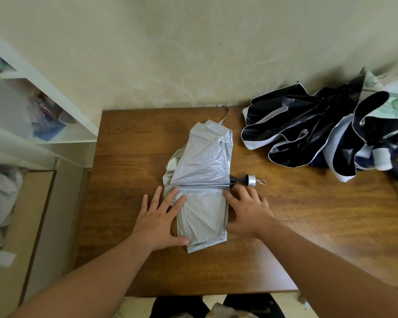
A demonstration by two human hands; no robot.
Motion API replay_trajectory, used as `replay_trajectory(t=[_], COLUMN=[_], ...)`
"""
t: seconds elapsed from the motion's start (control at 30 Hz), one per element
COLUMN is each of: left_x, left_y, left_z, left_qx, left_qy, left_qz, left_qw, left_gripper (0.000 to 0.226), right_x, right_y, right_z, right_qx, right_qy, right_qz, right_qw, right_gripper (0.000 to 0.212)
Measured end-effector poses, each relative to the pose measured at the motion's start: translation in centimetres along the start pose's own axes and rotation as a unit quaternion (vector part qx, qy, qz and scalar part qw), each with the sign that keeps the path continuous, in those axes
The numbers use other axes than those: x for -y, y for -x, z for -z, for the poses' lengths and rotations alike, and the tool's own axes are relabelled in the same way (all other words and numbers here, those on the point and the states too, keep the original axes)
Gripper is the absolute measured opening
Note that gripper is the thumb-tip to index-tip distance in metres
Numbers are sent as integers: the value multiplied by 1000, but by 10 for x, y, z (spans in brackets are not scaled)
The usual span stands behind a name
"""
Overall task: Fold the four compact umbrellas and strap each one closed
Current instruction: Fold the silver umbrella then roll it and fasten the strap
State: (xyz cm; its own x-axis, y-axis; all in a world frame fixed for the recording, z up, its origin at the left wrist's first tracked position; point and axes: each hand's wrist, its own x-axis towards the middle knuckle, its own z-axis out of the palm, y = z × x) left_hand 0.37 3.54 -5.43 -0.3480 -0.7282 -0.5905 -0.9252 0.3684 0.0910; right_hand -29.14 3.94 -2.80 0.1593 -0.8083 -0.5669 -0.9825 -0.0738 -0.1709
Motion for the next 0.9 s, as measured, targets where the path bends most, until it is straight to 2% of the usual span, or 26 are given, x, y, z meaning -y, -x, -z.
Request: replay_trajectory(t=[0.07,0.17,0.23,0.43,0.53,0.63,0.77,0.83,0.9], left_x=[0,-2,-3,-28,-55,-79,-74,-64,-59], left_y=[-1,-1,1,11,16,14,7,6,5], left_z=[0,1,1,7,18,20,-10,-22,-24], left_qx=[5,6,5,-2,-71,-159,-89,-48,-34], left_qy=[0,-2,-1,29,36,19,-21,-41,-45], left_qz=[2,5,10,22,54,13,-78,-76,-74], left_qw=[1000,1000,1000,999,995,987,993,995,996], left_gripper=[128,129,129,126,96,62,71,72,74], right_x=[7,21,22,7,7,7,5,5,9], right_y=[-1,1,4,1,2,3,8,11,15], right_z=[4,-2,-12,-13,-14,-17,-21,-20,-19], right_qx=[-10,-18,-25,-24,-21,-24,-26,-35,-82], right_qy=[-22,-11,18,35,44,50,58,44,29], right_qz=[-45,-94,-97,-84,-81,-80,-72,-80,-55], right_qw=[999,995,995,996,996,995,995,995,995], right_gripper=[95,104,113,119,122,123,117,110,95])
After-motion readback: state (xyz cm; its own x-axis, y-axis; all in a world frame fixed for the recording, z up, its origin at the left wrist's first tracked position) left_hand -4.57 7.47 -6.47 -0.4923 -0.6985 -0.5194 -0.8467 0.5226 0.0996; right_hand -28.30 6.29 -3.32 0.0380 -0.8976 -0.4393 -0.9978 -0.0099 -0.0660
